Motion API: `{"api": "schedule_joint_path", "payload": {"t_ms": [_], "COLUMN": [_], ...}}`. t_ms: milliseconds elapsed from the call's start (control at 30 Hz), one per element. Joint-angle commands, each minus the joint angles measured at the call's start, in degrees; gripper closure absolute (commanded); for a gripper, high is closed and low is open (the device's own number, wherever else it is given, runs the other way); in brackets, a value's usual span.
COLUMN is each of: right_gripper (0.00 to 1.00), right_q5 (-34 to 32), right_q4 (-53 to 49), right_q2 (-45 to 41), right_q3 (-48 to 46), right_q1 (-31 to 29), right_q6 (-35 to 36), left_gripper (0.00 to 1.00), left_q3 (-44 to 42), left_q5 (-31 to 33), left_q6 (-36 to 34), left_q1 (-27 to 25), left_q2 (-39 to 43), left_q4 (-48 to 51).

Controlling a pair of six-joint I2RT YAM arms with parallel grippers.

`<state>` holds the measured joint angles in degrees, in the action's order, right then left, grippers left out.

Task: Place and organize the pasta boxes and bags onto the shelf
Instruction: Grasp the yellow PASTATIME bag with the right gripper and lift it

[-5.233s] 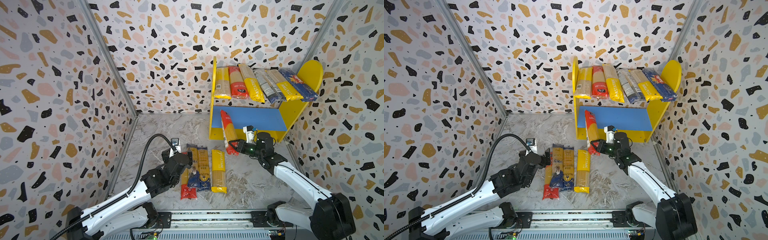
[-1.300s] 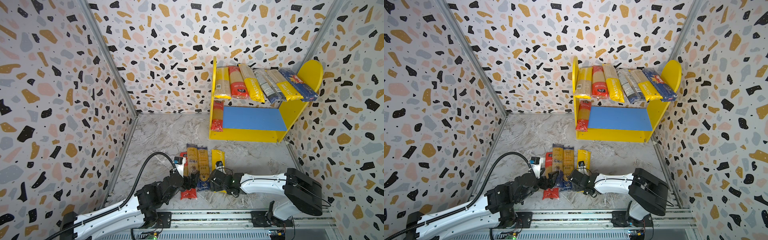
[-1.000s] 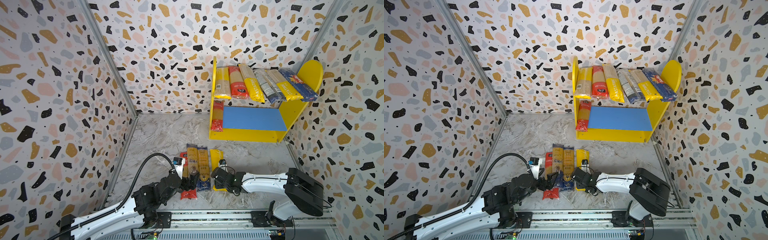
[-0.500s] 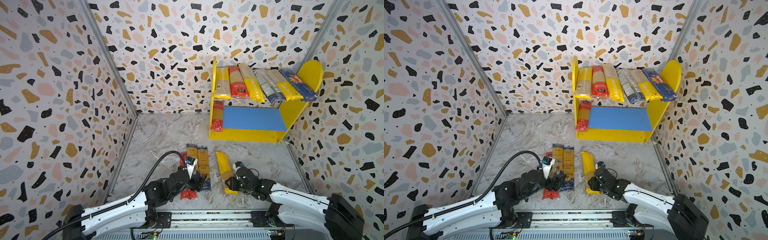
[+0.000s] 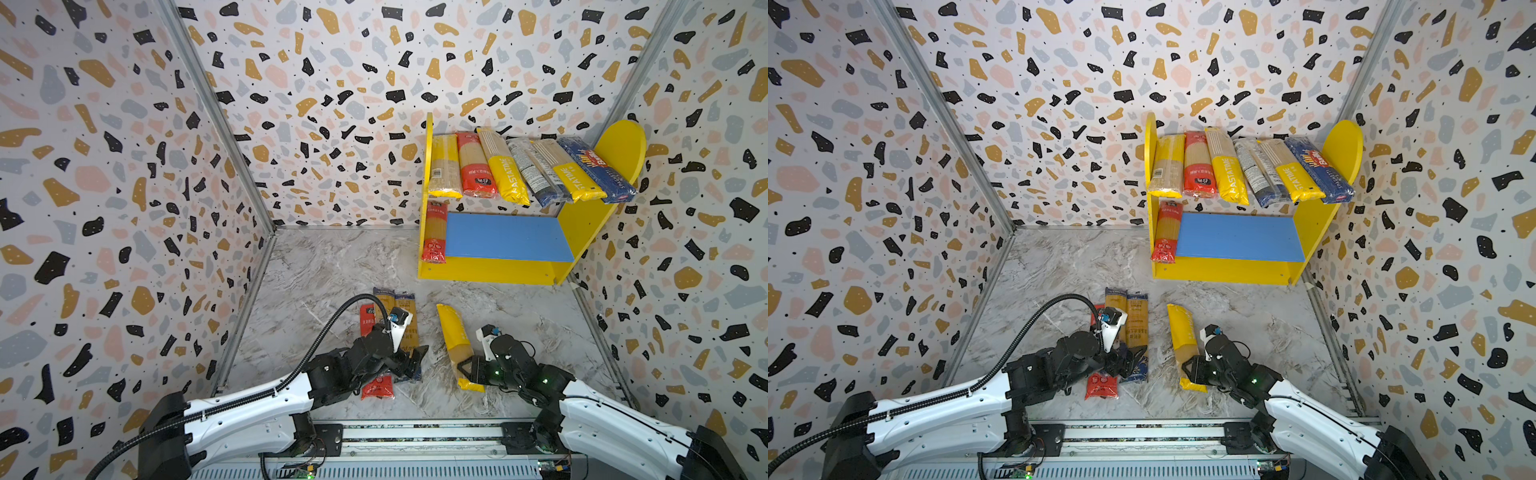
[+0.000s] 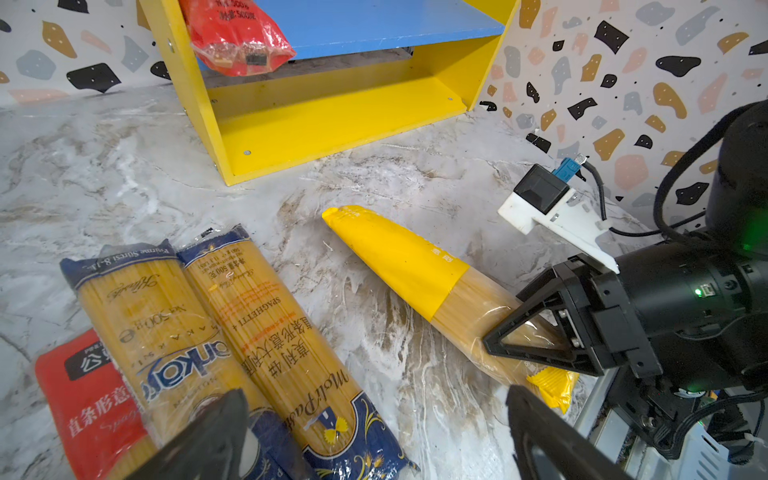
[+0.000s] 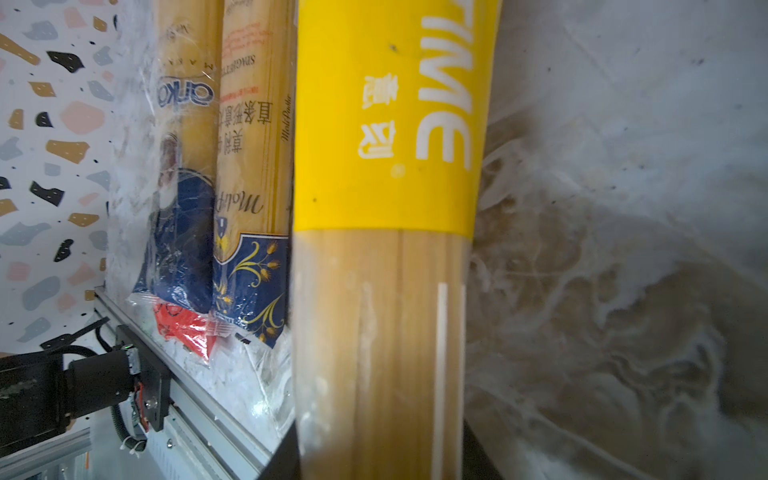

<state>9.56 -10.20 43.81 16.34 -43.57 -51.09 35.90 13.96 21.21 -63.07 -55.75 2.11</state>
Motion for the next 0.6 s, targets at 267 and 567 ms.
{"api": "schedule_joint_path", "payload": {"t_ms": [267,567], "right_gripper": [0.76,0.76], "right_q5": [7.99,10.82], "right_q4": [10.99,6.55], "right_q2": [-10.68,-18.28], "right_q3": [-0.94,1.31], "right_q1": [3.76,6.87], "right_q6": [0.52,1.61], "left_gripper": [0.01,0.01], "left_q3": [3.77,2.88], "left_q5": [1.65,4.21], "left_q6": [-1.70,0.76], "left_q1": [-0.21,-0.24], "left_q2": [-2.55,-2.69], "left_q4": [-3.08,-4.09]}}
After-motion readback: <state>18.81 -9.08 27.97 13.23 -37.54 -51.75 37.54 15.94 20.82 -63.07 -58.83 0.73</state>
